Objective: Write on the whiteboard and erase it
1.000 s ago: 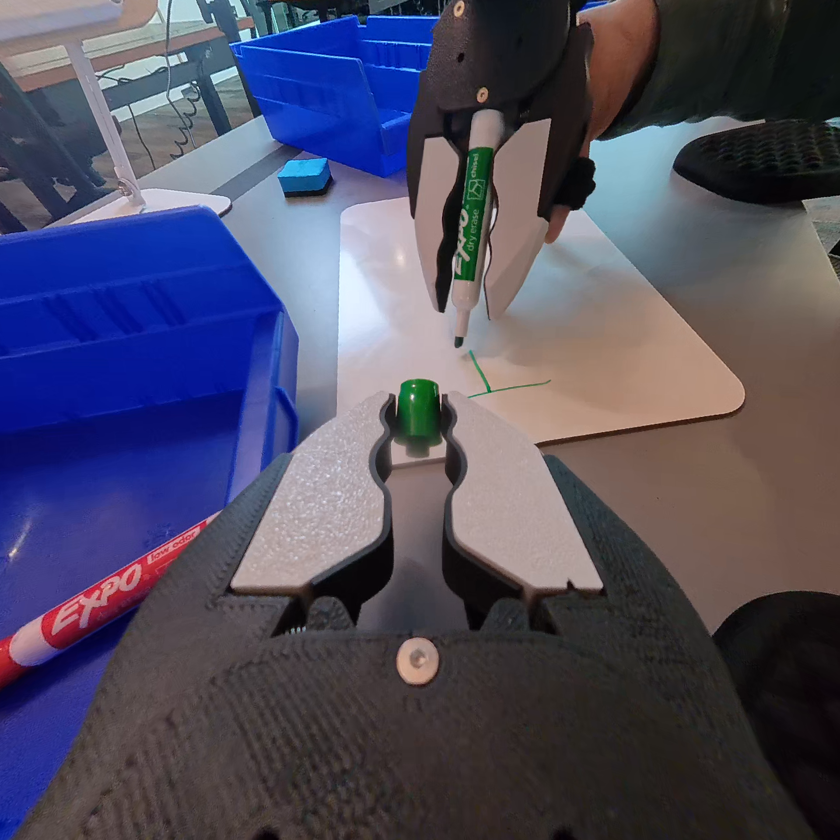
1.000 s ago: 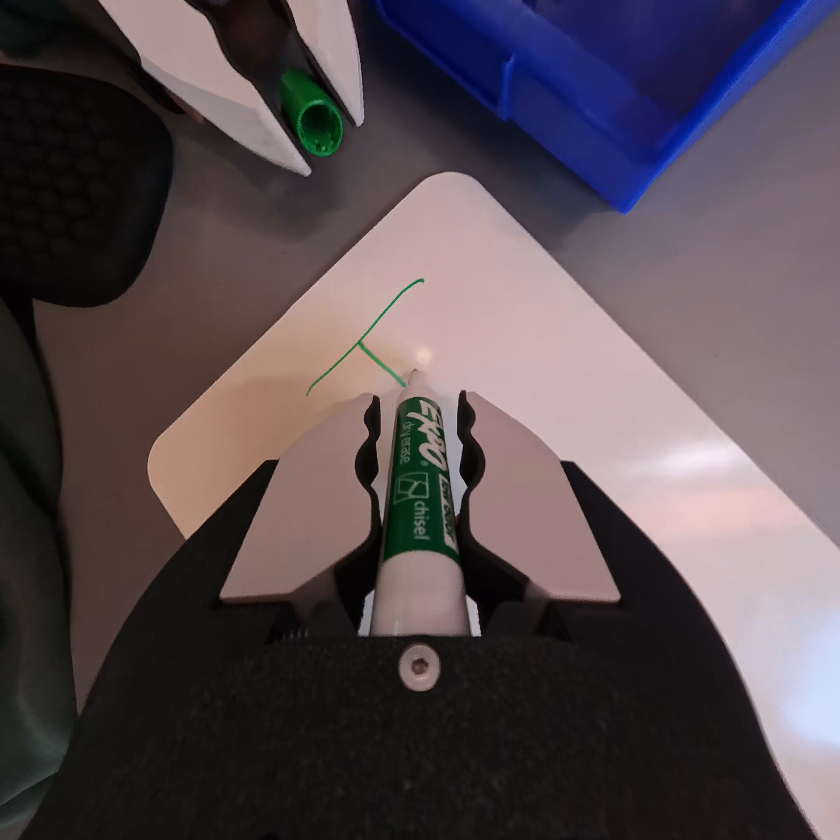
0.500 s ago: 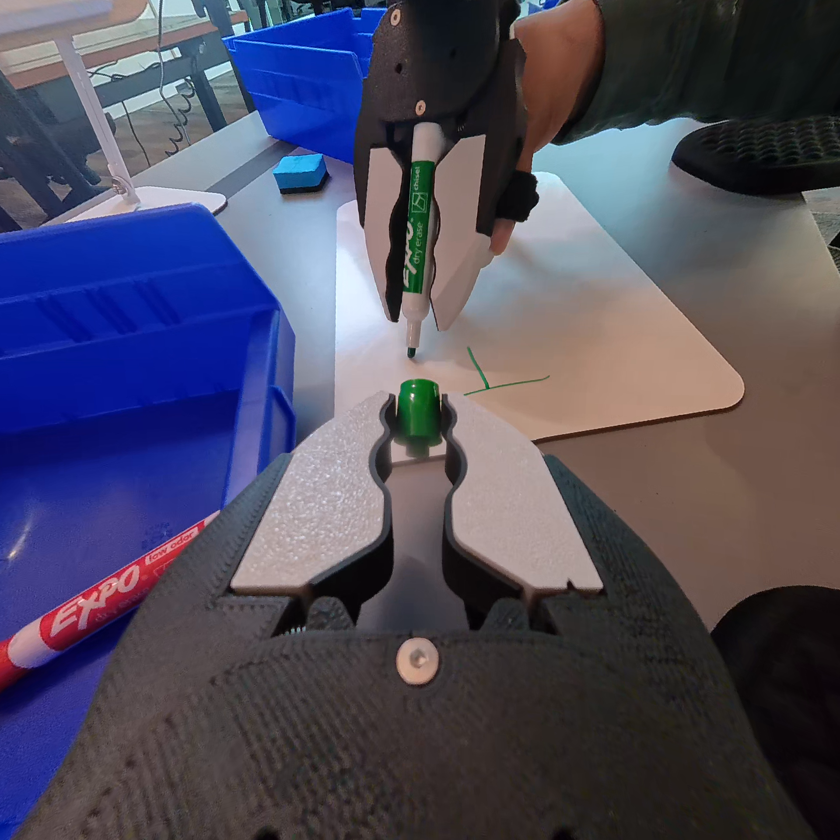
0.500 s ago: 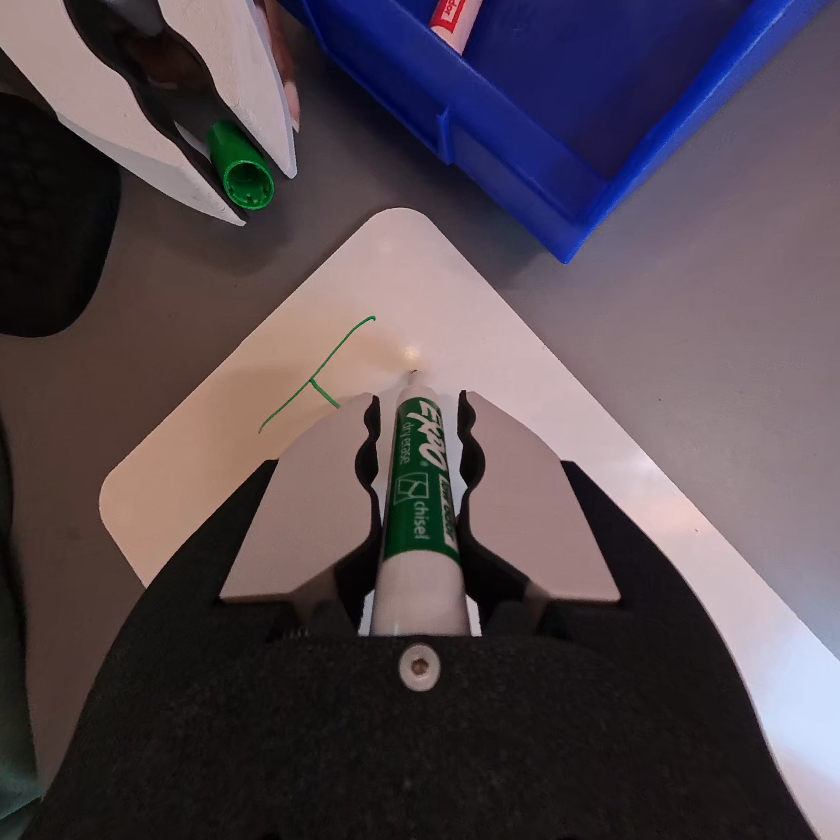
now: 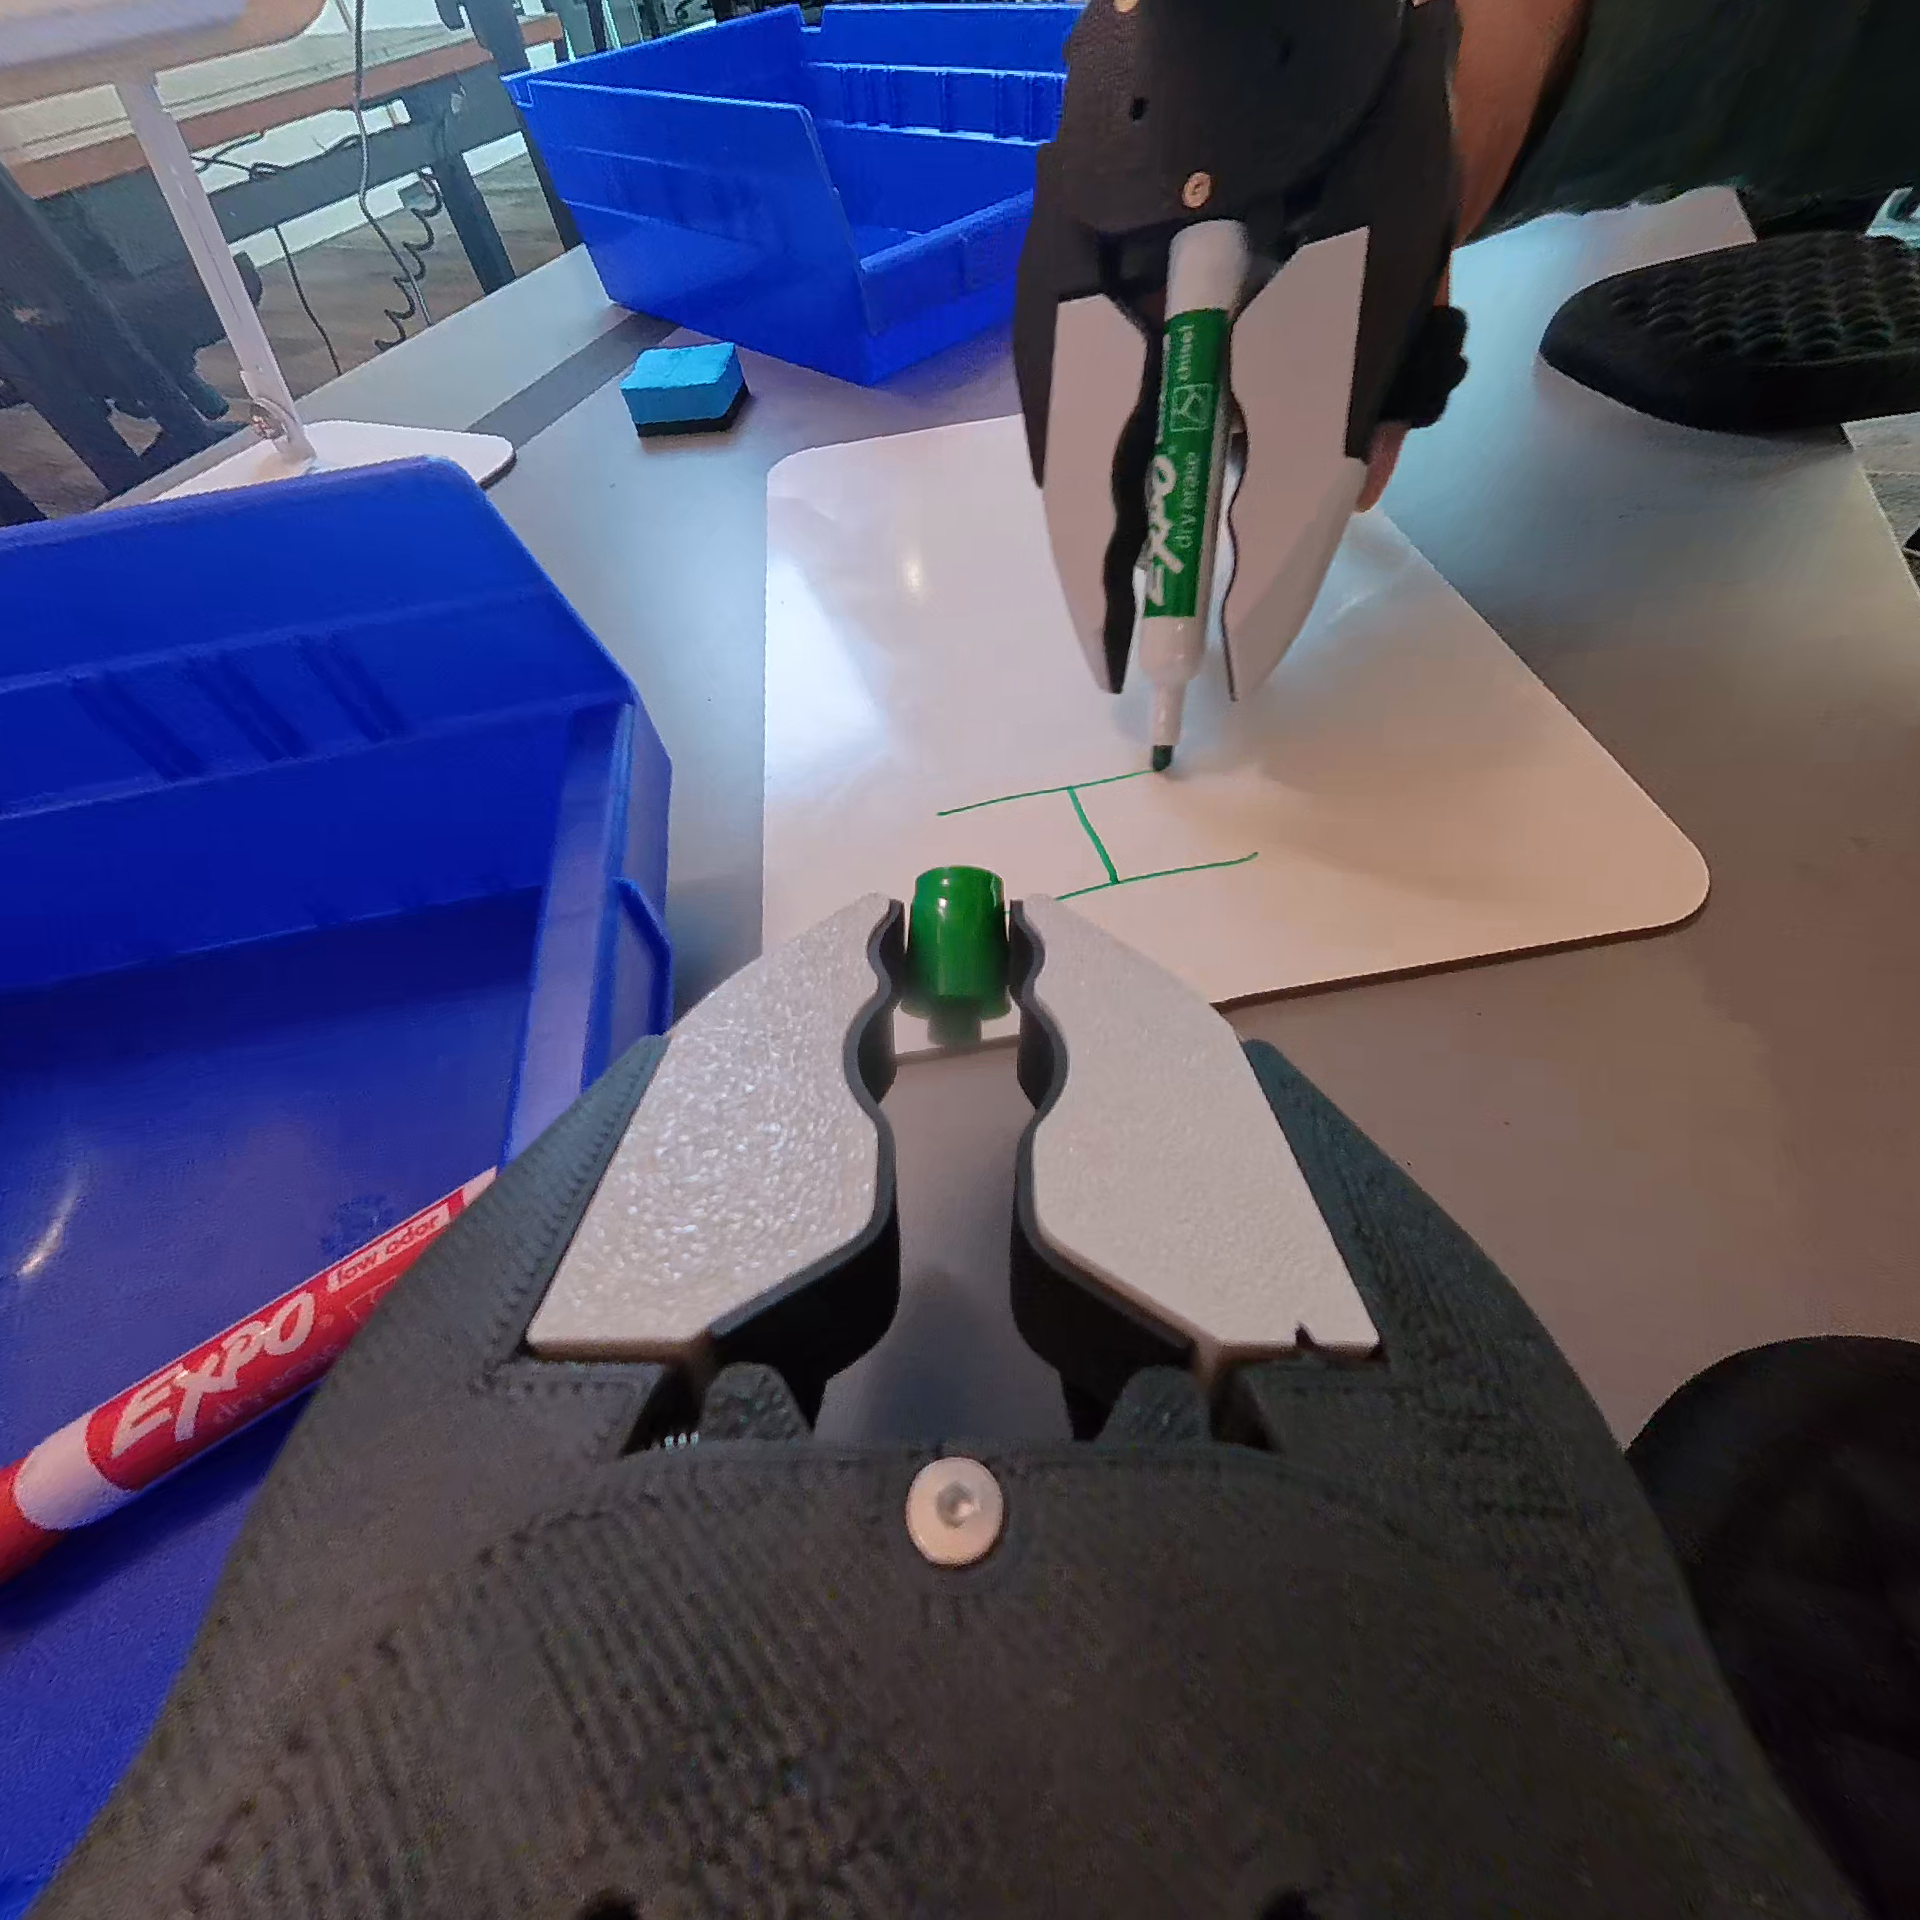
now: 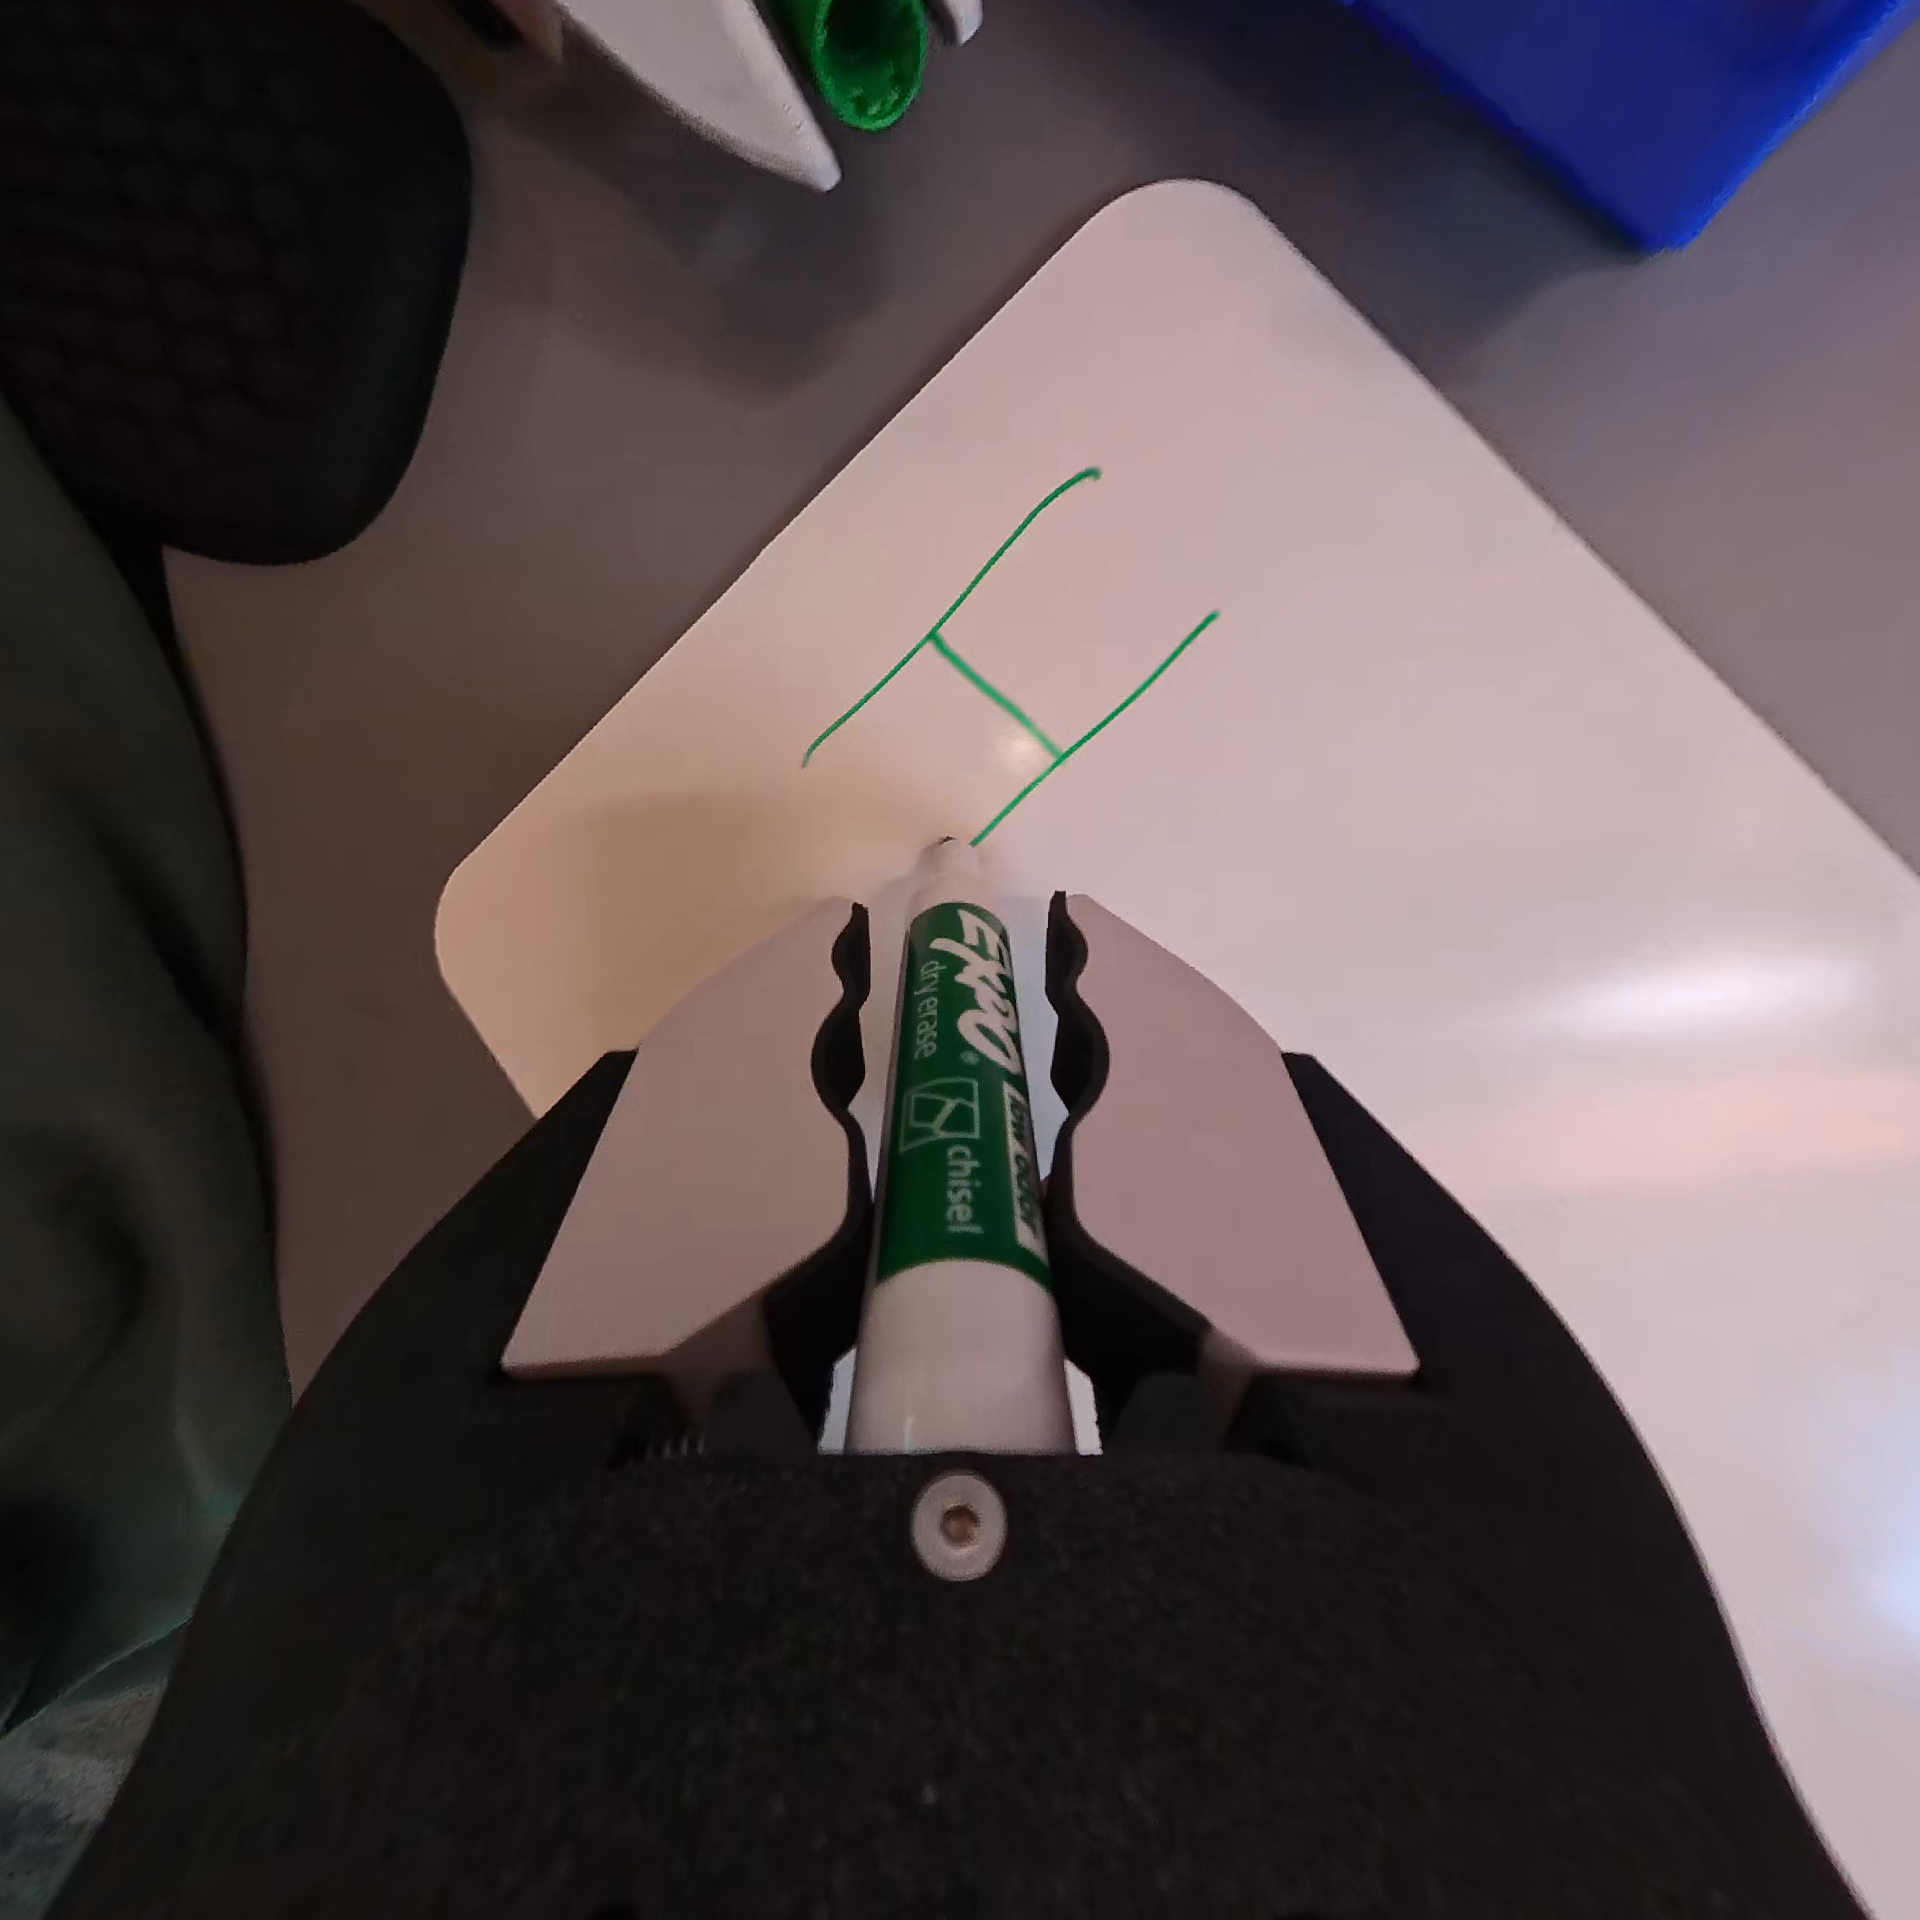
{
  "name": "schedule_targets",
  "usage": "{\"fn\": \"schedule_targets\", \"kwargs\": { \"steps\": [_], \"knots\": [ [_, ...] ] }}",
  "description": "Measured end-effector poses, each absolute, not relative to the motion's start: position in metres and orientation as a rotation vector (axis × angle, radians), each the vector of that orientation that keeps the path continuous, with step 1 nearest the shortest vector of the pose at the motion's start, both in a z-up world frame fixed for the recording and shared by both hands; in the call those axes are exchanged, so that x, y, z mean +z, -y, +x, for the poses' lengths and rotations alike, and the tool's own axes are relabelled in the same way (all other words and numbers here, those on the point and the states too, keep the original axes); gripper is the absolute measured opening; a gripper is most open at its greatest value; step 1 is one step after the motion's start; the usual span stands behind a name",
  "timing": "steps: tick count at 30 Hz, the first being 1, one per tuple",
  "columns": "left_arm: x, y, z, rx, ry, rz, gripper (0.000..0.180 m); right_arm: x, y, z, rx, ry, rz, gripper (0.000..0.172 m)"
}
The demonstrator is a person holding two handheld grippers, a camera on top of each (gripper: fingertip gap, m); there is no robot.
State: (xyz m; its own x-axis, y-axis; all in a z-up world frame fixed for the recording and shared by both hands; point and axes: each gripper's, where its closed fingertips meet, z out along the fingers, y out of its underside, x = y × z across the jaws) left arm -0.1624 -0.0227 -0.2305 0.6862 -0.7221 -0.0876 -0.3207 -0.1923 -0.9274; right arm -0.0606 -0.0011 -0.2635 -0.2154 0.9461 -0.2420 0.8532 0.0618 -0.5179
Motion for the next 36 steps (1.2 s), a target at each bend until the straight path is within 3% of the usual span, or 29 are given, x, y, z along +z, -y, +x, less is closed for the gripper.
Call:
{"fn": "schedule_targets", "kwargs": {
  "steps": [36],
  "knots": [
    [-0.234,0.023,-0.162,-0.437,-0.842,-1.796,0.019,-0.247,-0.016,-0.083,0.946,2.025,-1.779,0.033]
  ]
}}
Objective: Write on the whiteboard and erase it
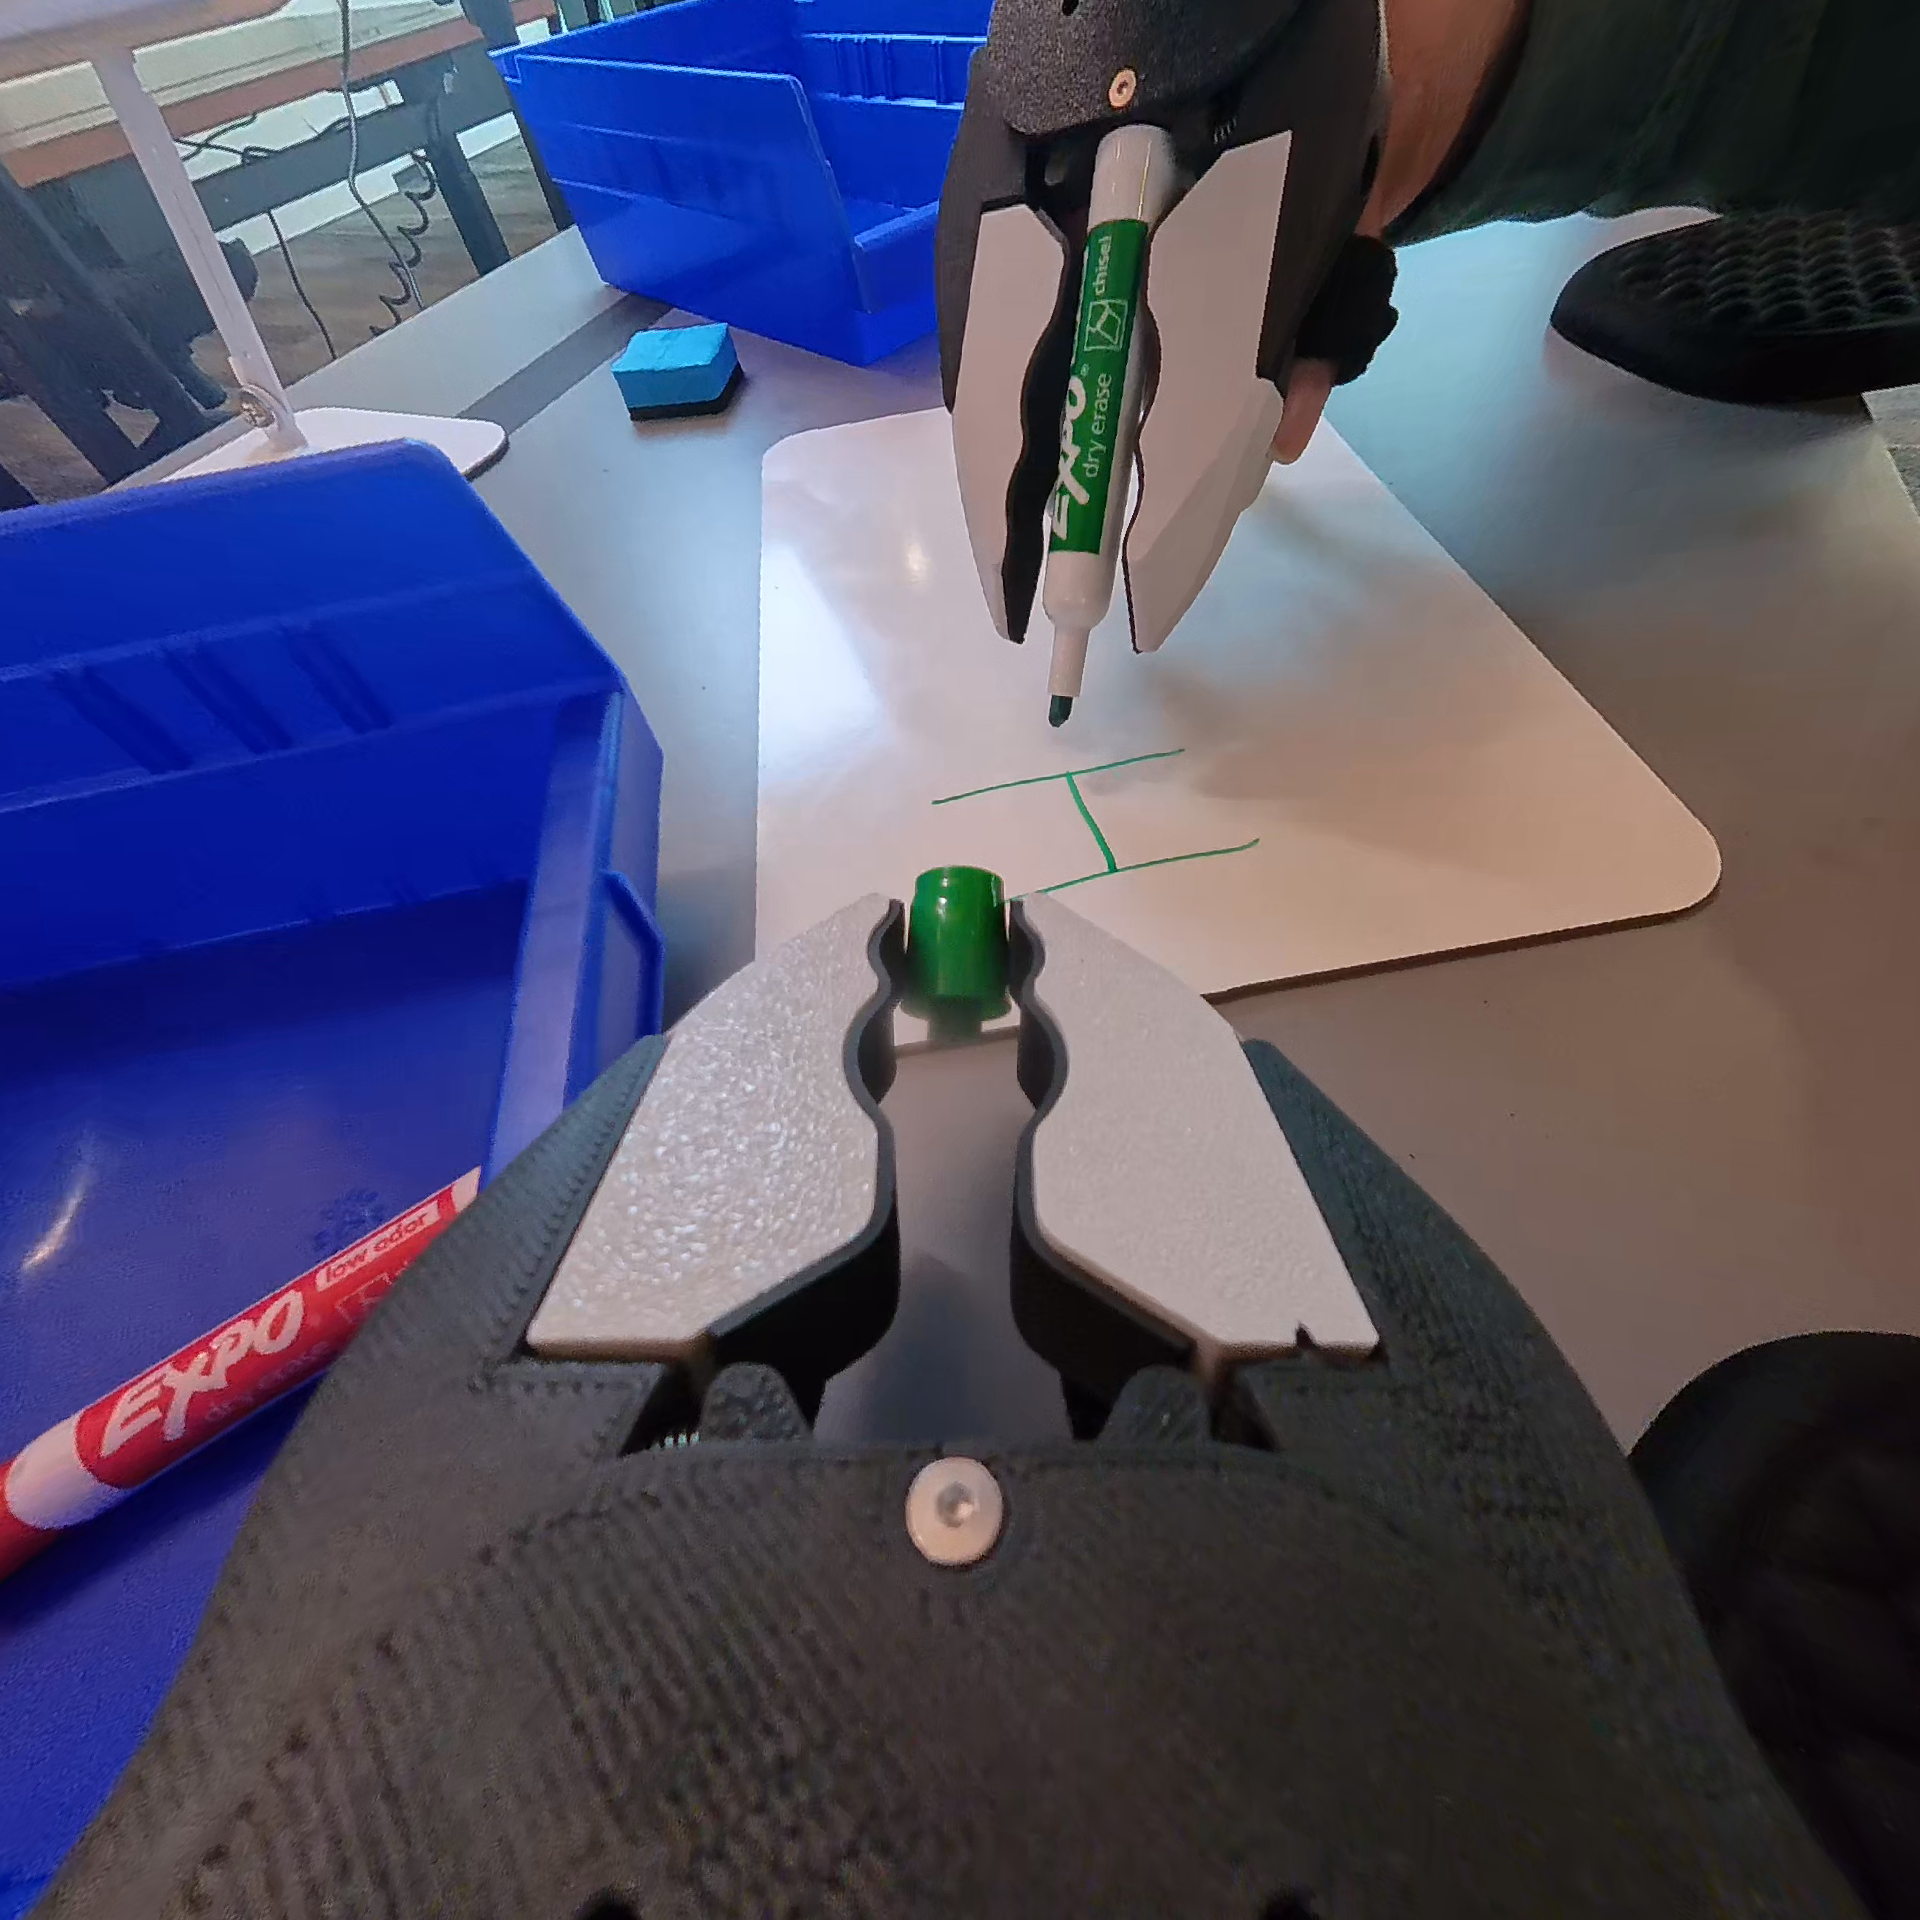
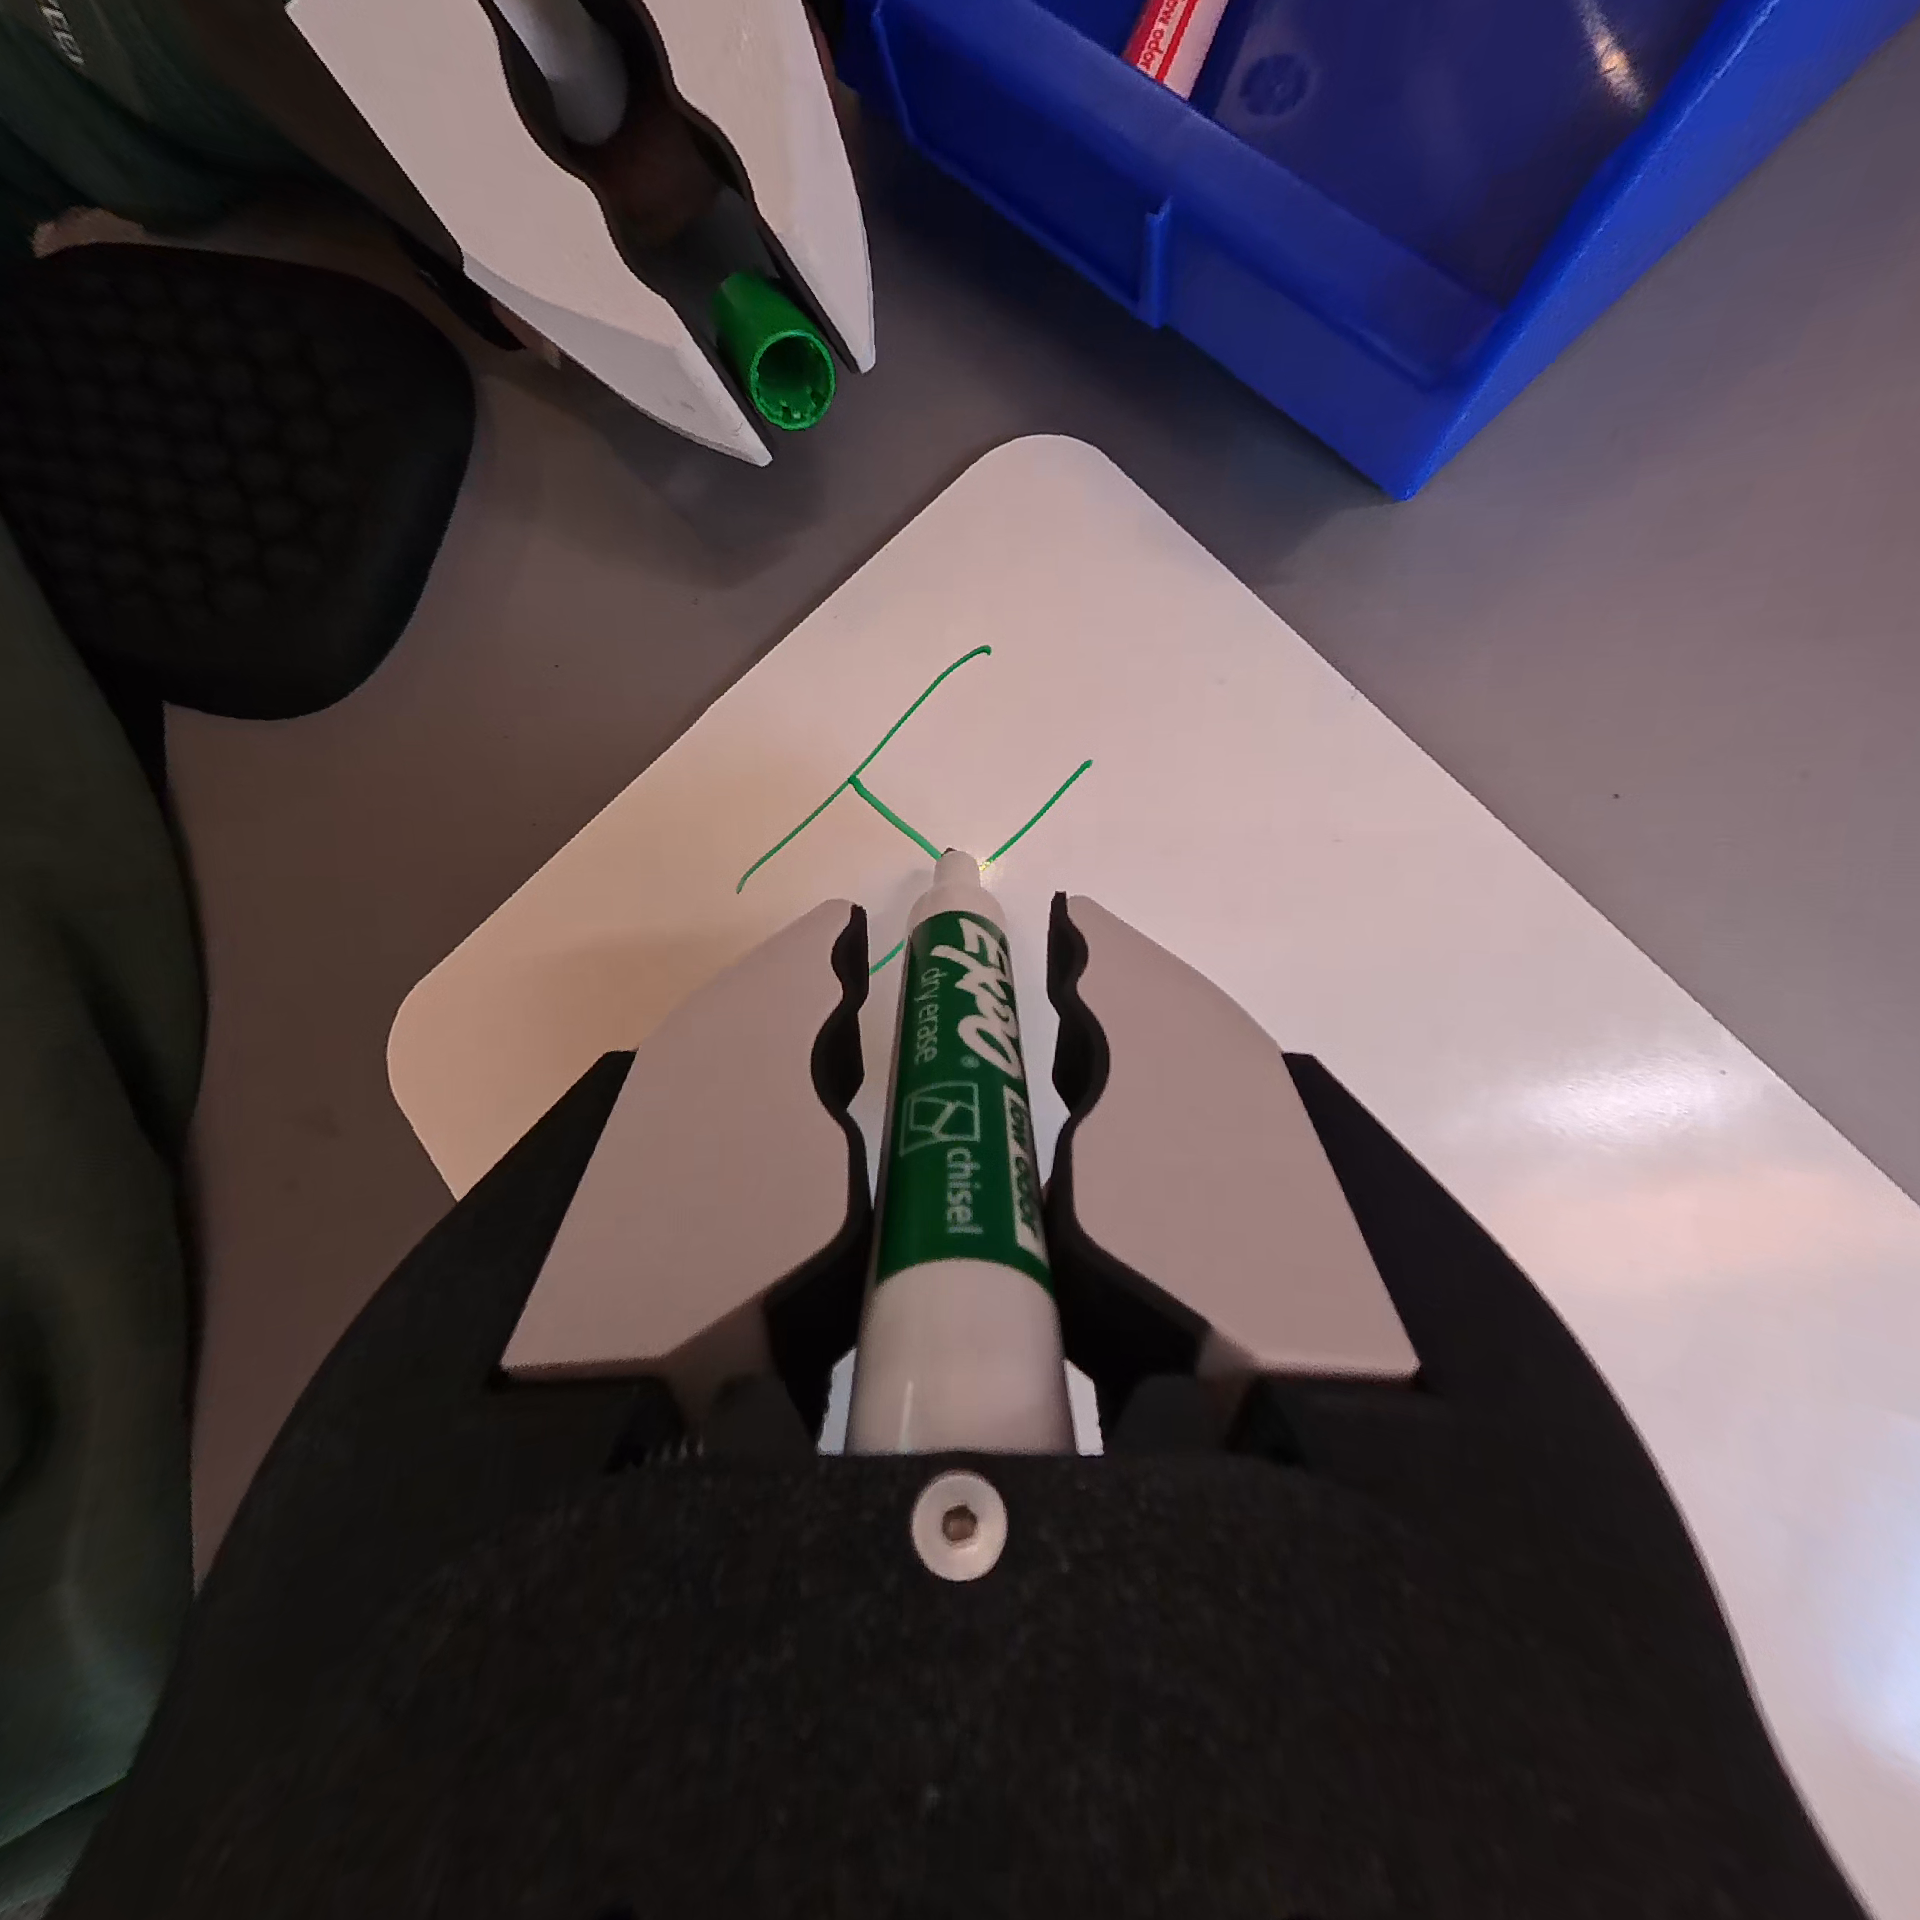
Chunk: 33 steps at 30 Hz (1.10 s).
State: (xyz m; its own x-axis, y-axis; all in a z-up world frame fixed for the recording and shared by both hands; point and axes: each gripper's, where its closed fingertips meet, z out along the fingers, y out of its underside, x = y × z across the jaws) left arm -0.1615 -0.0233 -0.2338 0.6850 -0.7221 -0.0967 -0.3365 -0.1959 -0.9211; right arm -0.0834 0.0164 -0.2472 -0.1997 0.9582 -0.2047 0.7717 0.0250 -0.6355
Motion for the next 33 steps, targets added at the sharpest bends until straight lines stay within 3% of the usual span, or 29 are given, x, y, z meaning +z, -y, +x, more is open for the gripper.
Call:
{"fn": "schedule_targets", "kwargs": {
  "steps": [33],
  "knots": [
    [-0.2367,0.0234,-0.1601,-0.424,-0.854,-1.803,0.019,-0.2494,-0.0111,-0.0852,1.017,1.973,-1.759,0.036]
  ]
}}
